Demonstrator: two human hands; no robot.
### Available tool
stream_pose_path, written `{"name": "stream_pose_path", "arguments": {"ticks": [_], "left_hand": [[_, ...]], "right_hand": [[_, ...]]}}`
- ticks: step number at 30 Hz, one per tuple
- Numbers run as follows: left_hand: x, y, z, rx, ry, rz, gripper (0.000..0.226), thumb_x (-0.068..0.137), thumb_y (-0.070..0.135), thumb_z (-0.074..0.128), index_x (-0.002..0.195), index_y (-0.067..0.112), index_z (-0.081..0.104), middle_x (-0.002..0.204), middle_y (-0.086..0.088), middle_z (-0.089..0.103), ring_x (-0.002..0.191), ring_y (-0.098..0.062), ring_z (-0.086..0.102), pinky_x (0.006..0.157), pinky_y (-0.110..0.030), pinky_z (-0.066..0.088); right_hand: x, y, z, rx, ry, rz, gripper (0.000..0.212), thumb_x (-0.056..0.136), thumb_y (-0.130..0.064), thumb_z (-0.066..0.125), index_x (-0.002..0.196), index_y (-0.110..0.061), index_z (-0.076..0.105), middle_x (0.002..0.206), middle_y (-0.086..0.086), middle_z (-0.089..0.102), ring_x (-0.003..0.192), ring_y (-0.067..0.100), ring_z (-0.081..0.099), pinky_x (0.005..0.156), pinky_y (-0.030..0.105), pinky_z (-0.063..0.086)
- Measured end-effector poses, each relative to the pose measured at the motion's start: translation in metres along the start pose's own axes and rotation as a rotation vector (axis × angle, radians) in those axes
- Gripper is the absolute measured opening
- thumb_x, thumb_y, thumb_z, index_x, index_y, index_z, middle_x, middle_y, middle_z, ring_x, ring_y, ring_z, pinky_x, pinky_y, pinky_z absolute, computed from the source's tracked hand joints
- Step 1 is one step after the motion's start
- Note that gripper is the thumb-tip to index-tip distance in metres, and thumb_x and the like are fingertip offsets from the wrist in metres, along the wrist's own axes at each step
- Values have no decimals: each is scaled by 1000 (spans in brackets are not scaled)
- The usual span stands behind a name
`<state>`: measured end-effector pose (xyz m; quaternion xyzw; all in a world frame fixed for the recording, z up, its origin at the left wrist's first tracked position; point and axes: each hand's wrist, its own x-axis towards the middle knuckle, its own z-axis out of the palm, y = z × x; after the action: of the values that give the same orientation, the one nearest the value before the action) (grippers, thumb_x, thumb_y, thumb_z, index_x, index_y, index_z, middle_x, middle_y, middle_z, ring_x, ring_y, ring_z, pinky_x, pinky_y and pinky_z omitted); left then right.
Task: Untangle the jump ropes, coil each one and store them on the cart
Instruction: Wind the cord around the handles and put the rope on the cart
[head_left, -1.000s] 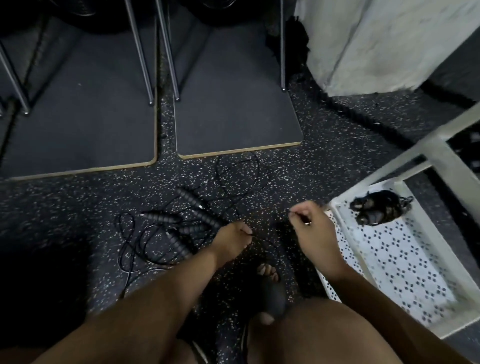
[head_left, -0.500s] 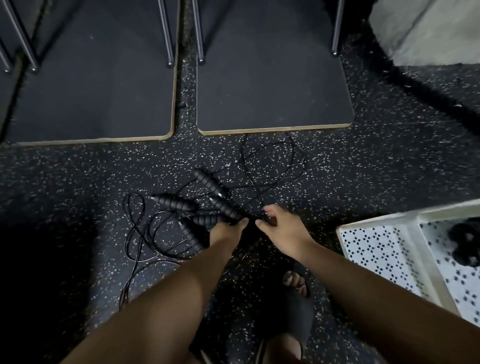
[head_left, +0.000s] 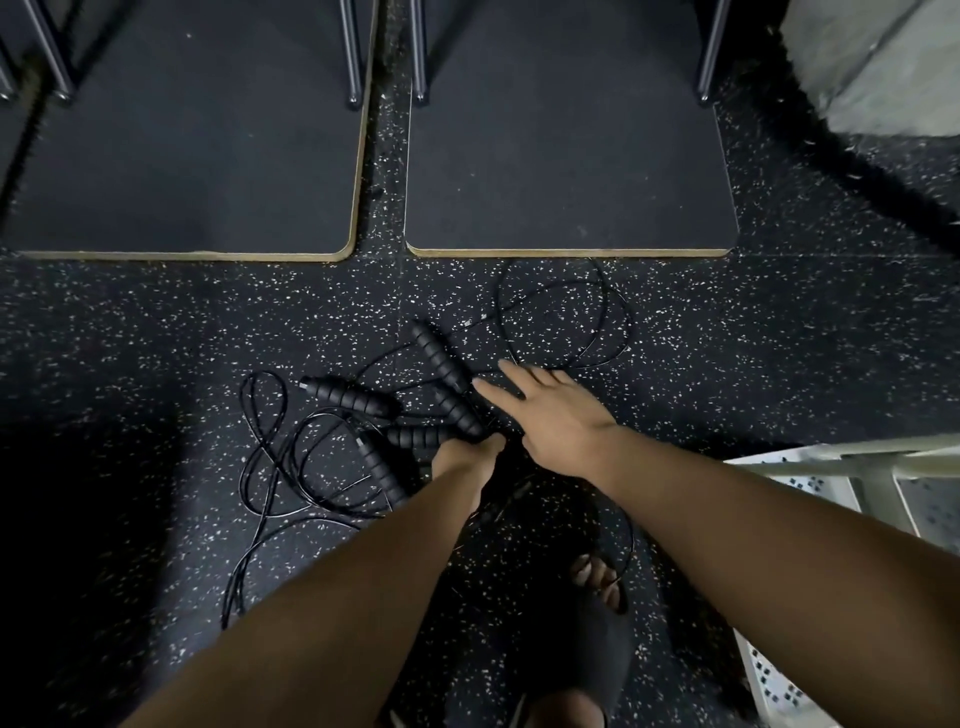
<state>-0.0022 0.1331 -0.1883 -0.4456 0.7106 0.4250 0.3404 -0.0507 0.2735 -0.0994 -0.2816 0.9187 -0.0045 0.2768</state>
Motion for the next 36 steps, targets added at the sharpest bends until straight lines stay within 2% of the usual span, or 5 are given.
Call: {"name": "stream_pose_path", "arguments": {"ticks": [7,11,21,27,36], "left_hand": [[-20,9,-40,-178,-60,103,56,103,37,63,154,16,50,123,-6,69,111,-26,70,79,-27,50],[-44,32,-70,-157,-196,284,40,96,31,70,129,10,66,86,-3,74,72,-19,70,69,-29,56],[-118,96,-150,157,-218,651,33,80,23,84,105,22,62,90,-5,81,77,-24,76,79,-45,66],[-167,120,-197,193,-230,785,52,77,18,95,114,15,58,100,2,74,87,-15,65,73,-25,53],[-252,157,-266,-1,-156,1072,21,90,5,82,105,4,69,87,-2,66,76,-11,58,71,-25,47]], "right_hand": [[8,-22,-17,-37,-58,-100,86,99,-8,57,169,-37,18,172,6,24,154,29,30,129,47,25],[5,-33,-47,-85,39,-65,83,95,-3,63,165,-33,30,168,11,26,151,31,32,127,45,27],[-11,-28,-145,-436,181,-91,51,97,-32,67,145,-22,51,144,9,55,142,31,44,129,51,18],[-48,-50,-222,-237,157,-29,57,98,-52,70,139,-18,49,134,9,53,124,31,60,92,44,49],[-118,-79,-299,269,441,205,42,96,-61,69,94,-26,46,93,-4,51,88,23,56,67,39,40]]}}
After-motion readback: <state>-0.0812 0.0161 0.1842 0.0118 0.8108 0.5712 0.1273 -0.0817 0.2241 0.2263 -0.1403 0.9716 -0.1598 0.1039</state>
